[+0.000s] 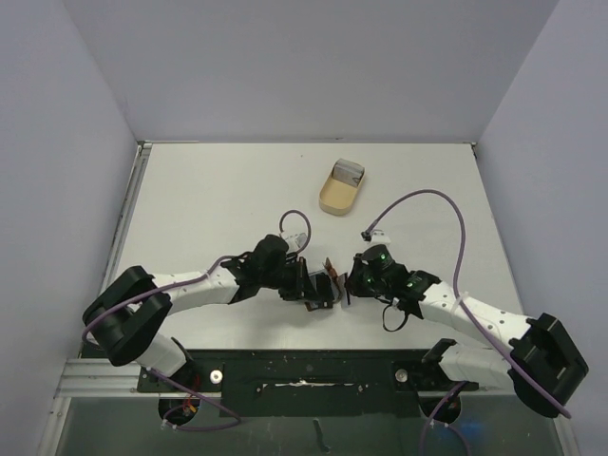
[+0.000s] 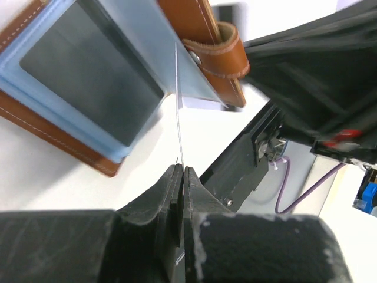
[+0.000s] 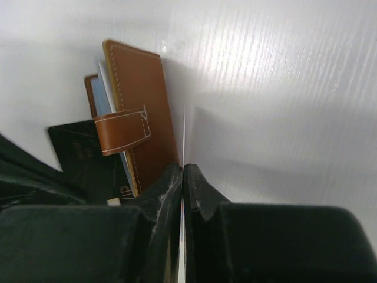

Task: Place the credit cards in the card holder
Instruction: Adjust the card holder at the center of the board.

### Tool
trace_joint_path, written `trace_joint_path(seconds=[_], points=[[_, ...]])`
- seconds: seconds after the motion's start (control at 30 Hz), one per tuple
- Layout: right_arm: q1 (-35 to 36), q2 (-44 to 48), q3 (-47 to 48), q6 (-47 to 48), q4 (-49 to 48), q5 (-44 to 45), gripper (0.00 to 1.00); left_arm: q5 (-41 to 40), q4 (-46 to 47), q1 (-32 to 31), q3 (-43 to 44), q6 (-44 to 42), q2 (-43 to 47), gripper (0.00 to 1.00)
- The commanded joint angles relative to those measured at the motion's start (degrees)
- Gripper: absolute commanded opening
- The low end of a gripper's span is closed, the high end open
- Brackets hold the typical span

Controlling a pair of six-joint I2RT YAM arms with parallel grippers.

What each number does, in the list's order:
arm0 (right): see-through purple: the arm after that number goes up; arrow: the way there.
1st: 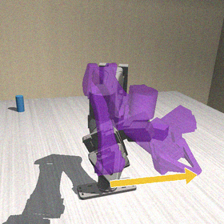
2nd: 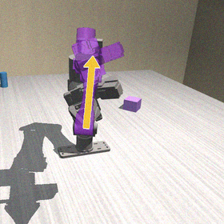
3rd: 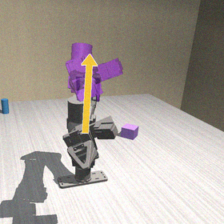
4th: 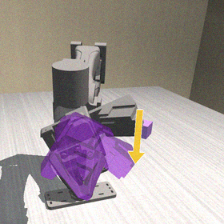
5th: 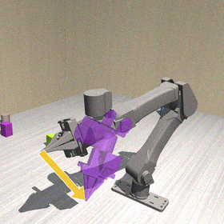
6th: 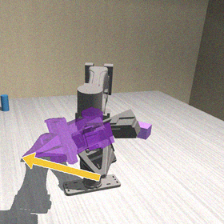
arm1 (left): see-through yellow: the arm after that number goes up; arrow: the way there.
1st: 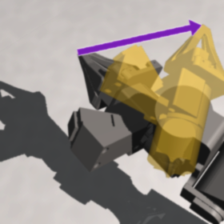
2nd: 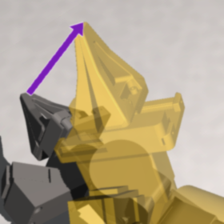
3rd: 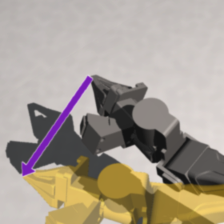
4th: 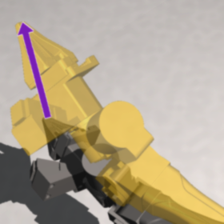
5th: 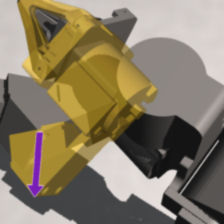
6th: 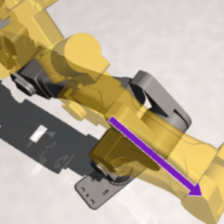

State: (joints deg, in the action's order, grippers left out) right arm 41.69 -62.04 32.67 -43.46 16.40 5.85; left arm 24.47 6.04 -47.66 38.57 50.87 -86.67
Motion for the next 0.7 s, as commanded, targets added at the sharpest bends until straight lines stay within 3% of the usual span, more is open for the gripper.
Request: trace_joint_path(seconds=[0.0, 0.17, 0.33, 0.67], points=[[0.2, -4.1, -3.8, 0.5, -12.5, -2.4, 0.0, -3.2, -1.1, 0.2, 4.1, -0.6, 4.0, 0.0], [0.7, -8.6, -5.3, -0.6, -19.2, -7.2, 0.0, -3.1, -0.6, 0.3, 3.4, -0.7, 2.8, 0.0], [1.2, -9.5, -6.2, -1.4, -19.1, -7.0, 0.0, -1.9, 2.3, 0.3, 2.5, -0.6, 0.9, 0.0], [1.2, -8.2, -6.0, -2.3, -10.2, -3.9, 0.0, -2.1, 1.2, 0.5, 3.7, -2.9, -3.3, 0.0]])
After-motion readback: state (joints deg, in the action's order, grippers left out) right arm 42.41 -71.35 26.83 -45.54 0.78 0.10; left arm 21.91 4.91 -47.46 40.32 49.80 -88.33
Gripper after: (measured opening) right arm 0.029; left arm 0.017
